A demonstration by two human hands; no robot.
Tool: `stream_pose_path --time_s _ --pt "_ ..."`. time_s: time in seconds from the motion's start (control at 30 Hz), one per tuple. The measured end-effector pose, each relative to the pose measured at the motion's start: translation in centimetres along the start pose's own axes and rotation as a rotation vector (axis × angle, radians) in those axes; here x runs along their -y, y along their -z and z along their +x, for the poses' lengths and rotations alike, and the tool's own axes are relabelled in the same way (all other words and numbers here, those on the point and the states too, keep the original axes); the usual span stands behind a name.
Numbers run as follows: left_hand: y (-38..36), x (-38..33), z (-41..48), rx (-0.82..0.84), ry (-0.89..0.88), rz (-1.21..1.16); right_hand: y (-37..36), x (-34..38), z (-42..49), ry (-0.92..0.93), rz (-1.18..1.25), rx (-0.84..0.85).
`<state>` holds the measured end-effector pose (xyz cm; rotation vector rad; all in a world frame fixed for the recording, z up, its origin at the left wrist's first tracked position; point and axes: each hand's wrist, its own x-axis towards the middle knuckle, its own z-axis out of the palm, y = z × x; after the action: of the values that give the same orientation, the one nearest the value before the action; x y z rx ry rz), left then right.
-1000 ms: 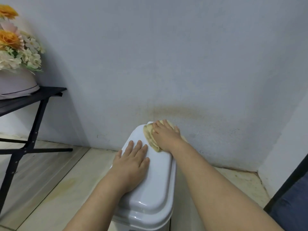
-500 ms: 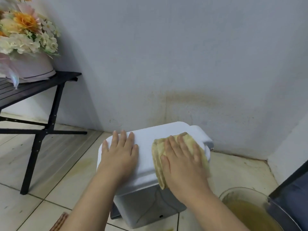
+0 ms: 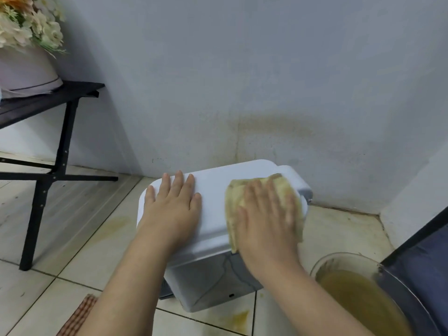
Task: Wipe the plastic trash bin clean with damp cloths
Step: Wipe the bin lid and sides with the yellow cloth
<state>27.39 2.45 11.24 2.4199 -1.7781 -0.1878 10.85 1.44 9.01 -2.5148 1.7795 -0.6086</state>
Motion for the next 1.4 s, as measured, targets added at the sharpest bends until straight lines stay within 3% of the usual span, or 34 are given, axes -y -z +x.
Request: stream_pose_path --time_s 0.13,0.2,0.27,0.37,0.43,0.5,0.63,0.7,0.83,0.93,1.13,1.27,1.33,1.4 --pt "0.5 0.4 0.0 0.055 -0.032 0.03 0.2 0.2 6.7 0.299 0.024 0.29" --pt "0.8 0.6 -0.1 0.069 -0.03 0.037 1.4 -2.6 10.1 0.312 -0.004 0.458" --pt "0.8 0.4 -0.1 0.066 -0.018 0.029 2.1 -5.5 10.4 0.194 -0.017 0.423" --pt "0.6 -0.2 0.2 0.037 -0.02 0.022 1.7 -6.6 5.6 -0.04 -0.044 0.155" --pt "0.5 -0.4 0.4 0.031 -0.045 0.02 1.2 -4.3 2.2 -0.077 -0.081 0.061" --pt "0.5 -0.4 0.7 0.045 -0.068 0.029 0.8 -2.0 1.9 0.035 -0.042 0.117" --pt "0.8 0.2 1.3 0.09 -0.094 0.036 1.2 -2.1 8.1 0.376 -0.011 0.435" --pt "0.9 0.5 1.6 0.095 -0.107 0.027 1.7 -4.9 10.6 0.365 -0.033 0.508" --pt "1.4 0.9 3.1 0.131 -0.137 0.025 1.5 -9.2 9.5 0.119 0.039 0.341" --pt "1.6 -0.2 4.3 0.162 -0.091 0.025 1.5 -10.1 7.7 0.063 0.121 0.174" --pt "-0.4 -2.8 4.7 0.011 -0.04 -0.005 1.0 -12.1 5.8 0.005 0.495 -0.044" --pt "-0.6 -2.6 5.4 -0.001 -0.073 0.008 0.8 -10.8 3.9 -0.208 0.705 -0.26" --pt "-0.7 -2.7 5.4 -0.001 -0.071 0.009 0.8 -9.7 2.4 -0.309 0.65 -0.236" --pt "-0.8 -2.6 5.4 -0.001 -0.068 0.024 0.5 -7.7 0.2 -0.25 0.379 -0.179"
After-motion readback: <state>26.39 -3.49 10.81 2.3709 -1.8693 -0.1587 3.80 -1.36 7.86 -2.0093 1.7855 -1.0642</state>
